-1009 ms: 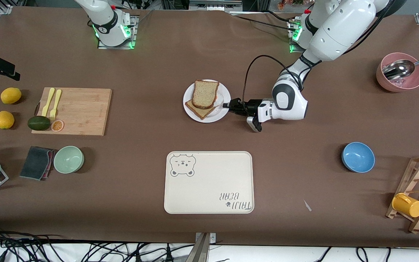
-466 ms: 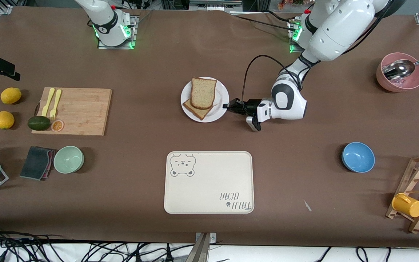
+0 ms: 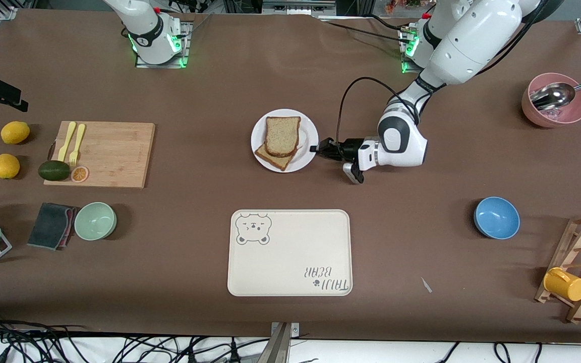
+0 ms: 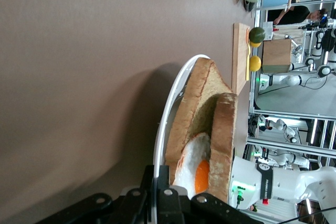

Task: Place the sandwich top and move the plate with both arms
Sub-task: 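Grip the white plate rim with the left gripper, then slide the plate with the left gripper onto the bear tray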

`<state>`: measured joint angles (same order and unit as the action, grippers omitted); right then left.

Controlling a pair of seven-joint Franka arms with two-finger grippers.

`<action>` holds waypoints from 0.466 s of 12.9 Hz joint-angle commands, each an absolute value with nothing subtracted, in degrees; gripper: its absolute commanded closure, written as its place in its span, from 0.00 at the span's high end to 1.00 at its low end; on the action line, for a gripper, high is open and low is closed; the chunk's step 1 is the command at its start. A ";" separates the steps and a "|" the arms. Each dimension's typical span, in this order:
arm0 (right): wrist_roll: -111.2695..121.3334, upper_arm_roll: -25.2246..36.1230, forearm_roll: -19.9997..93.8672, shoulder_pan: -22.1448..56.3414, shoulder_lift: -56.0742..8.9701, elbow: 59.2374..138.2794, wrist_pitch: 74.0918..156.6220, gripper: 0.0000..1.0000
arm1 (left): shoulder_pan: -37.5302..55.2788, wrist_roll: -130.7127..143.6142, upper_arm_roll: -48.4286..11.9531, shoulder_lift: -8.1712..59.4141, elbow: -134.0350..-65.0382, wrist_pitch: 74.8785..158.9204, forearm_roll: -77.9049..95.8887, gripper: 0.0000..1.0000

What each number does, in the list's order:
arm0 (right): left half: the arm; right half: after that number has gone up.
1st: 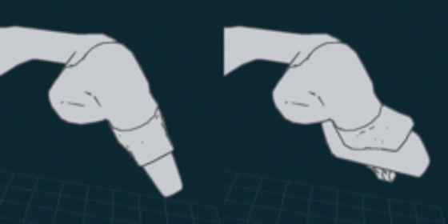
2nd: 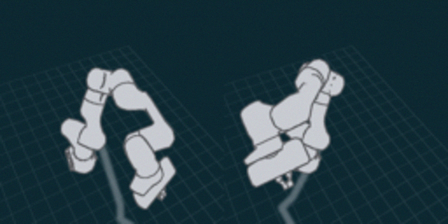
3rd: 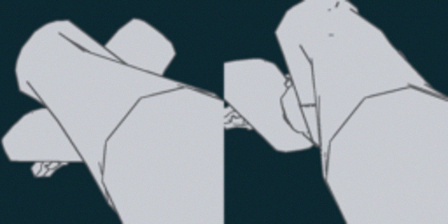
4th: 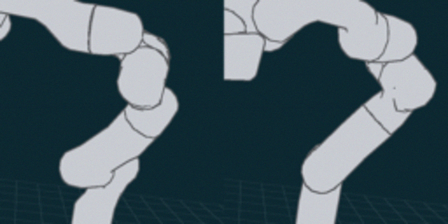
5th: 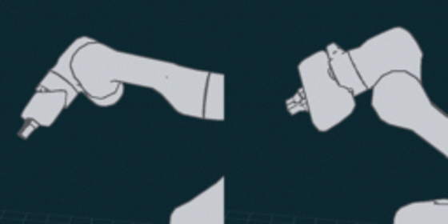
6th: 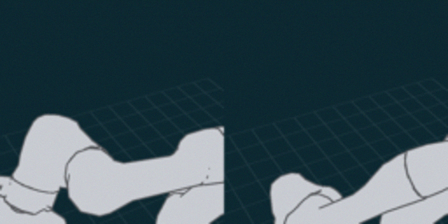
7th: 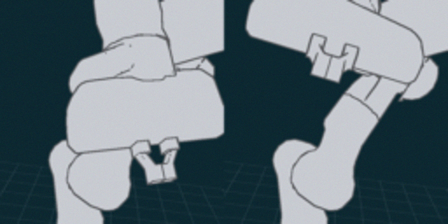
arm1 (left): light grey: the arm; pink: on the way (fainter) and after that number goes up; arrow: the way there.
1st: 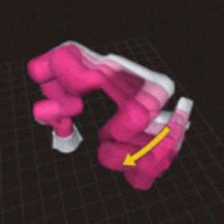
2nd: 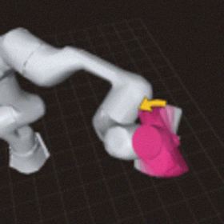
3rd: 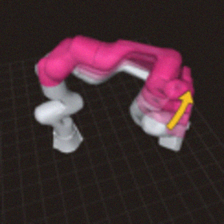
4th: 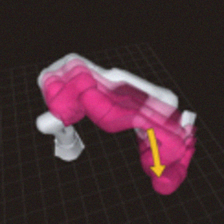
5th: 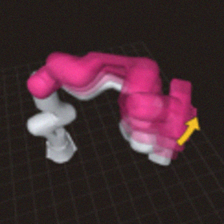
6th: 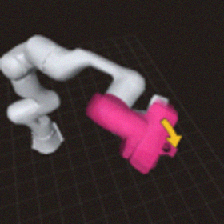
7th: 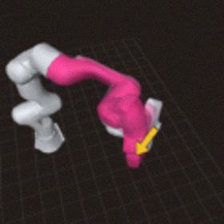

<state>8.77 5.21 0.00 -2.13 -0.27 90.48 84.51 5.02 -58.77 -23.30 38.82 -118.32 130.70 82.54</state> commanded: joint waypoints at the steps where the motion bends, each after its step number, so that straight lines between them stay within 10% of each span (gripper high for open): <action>1: 9.14 4.66 -0.62 -2.55 0.53 90.09 83.58 1.00 | 4.05 -56.35 -23.38 35.07 -118.57 129.64 84.55 0.00; 6: 9.14 4.66 -0.62 -2.55 0.53 90.09 83.58 1.00 | 3.08 -49.50 -22.85 35.68 -111.12 129.37 81.31 0.00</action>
